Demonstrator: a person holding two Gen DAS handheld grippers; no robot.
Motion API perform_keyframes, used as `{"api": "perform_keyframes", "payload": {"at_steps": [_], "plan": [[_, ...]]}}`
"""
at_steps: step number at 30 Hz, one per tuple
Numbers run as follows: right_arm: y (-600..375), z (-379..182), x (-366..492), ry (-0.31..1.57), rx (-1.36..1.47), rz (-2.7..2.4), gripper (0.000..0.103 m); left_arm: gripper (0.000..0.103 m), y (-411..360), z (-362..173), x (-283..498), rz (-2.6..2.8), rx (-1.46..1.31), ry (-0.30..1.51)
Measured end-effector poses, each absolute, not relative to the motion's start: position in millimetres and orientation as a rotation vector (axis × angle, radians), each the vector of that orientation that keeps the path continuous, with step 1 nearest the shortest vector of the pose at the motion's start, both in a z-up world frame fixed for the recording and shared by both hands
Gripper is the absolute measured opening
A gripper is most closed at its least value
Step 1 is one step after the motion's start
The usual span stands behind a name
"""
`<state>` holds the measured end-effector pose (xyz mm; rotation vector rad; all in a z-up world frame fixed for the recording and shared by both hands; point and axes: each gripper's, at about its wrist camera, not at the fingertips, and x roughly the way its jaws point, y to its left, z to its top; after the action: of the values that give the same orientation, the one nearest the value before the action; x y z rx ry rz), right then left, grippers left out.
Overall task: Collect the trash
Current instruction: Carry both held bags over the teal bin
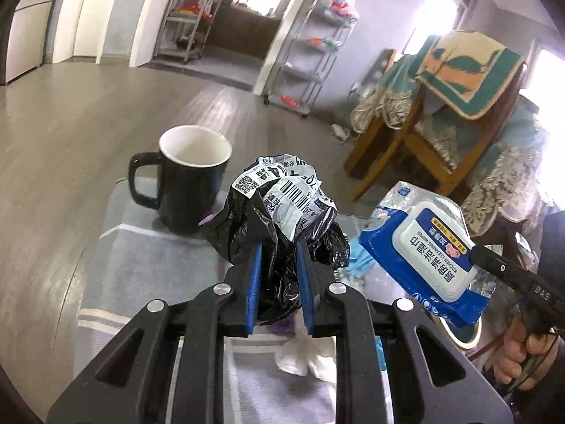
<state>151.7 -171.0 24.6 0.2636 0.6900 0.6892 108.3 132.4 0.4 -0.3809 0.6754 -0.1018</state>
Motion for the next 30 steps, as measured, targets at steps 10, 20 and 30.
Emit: {"api": "perform_keyframes", "payload": {"at_steps": [10, 20, 30], "plan": [[-257.6, 20.7, 118.9, 0.649, 0.353, 0.556, 0.027, 0.019, 81.1, 9.5, 102.5, -0.25, -0.317, 0.678], [-325.7, -3.7, 100.2, 0.64, 0.456, 0.341, 0.027, 0.019, -19.3, 4.5, 112.1, -0.443, -0.251, 0.745], [-388.4, -37.8, 87.8, 0.669, 0.573, 0.078, 0.027, 0.019, -129.8, -0.5, 138.7, -0.595, -0.228, 0.806]]}}
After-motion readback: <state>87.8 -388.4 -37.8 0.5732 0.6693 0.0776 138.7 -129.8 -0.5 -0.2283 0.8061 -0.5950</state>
